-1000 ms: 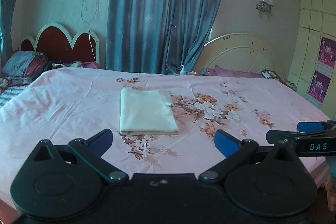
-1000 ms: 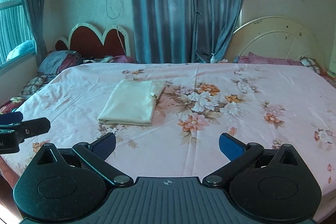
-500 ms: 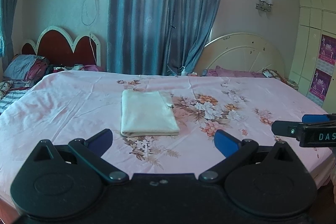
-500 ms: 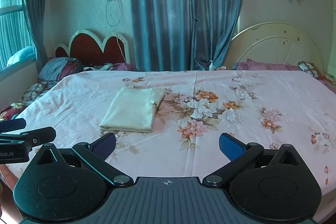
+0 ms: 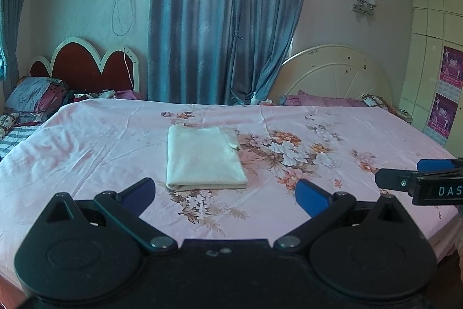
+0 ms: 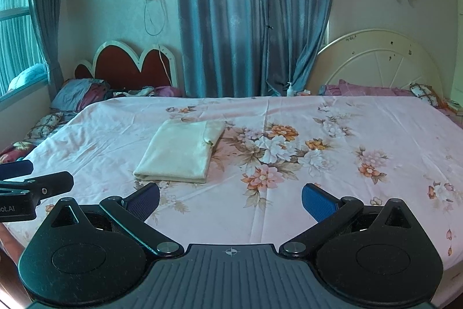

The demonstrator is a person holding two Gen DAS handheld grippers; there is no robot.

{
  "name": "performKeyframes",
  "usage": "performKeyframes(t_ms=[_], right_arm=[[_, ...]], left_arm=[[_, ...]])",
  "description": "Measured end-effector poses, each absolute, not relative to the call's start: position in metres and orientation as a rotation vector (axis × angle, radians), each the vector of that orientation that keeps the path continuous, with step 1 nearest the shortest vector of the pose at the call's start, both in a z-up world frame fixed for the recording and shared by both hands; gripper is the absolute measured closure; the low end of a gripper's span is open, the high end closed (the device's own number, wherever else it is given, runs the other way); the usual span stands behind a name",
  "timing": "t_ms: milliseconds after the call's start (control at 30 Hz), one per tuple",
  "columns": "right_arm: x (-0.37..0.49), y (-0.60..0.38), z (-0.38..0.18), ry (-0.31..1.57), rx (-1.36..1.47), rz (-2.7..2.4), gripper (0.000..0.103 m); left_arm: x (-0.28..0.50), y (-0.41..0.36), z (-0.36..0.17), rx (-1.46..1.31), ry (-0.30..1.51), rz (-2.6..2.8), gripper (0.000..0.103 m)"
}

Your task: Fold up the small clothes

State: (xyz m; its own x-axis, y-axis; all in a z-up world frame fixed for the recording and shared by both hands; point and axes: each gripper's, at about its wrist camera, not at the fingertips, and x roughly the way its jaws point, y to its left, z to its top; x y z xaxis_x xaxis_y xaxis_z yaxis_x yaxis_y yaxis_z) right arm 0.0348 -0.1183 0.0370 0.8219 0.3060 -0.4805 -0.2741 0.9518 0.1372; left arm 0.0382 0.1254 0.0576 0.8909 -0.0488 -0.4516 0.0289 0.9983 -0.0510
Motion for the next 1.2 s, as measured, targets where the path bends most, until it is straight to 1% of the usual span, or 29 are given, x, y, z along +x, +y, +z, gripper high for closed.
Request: performKeyframes(t_ms=[1200], right_arm=[[0.0372, -0.1164, 0.0396, 0.519, 0.057, 0.316, 0.000]], left_arm=[[0.0456, 0.1196, 0.0580, -0.038, 0.468, -0.048, 0.001]])
